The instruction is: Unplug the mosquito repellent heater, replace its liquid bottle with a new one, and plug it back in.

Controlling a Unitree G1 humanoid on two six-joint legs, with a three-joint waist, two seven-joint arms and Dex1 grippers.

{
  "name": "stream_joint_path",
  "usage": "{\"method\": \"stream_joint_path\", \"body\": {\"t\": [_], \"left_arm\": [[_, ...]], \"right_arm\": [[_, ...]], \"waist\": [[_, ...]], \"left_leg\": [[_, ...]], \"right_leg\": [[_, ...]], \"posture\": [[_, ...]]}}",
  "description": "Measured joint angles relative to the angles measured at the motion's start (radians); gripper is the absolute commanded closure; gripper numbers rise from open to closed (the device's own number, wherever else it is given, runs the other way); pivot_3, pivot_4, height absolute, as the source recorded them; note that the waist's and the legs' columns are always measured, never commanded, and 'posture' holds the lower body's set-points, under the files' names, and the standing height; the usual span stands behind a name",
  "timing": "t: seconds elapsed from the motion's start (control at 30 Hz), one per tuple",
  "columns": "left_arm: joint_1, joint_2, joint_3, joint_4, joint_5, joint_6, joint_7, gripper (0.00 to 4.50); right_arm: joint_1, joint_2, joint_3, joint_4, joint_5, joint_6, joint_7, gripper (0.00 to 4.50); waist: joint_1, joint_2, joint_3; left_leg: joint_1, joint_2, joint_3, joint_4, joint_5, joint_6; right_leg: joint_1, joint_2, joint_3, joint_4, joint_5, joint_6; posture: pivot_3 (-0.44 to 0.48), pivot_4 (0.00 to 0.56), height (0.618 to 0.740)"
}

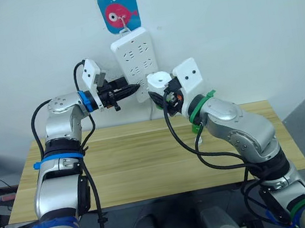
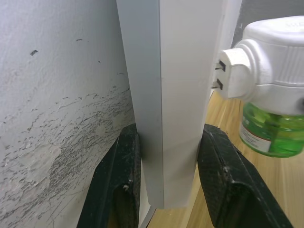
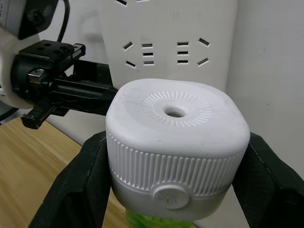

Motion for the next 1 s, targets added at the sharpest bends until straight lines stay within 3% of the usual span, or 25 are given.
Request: {"method": "stream_joint_path", "body": {"t": [1.0], "left_arm": [[0.005, 0.0, 0.003, -0.012, 0.0, 0.009, 0.004, 3.21]], "right_arm": [[0.048, 0.085, -0.016, 0.043, -0.196, -0.053, 0.069, 1.41]], "waist": [[-0.001, 0.0, 0.0]], "left_leg": [[0.0, 0.0, -0.002, 0.0, 0.0, 0.0]], "right_leg": [[0.0, 0.0, -0.002, 0.001, 0.0, 0.0]], "posture": [[-0.195, 0.163, 0.723]]}}
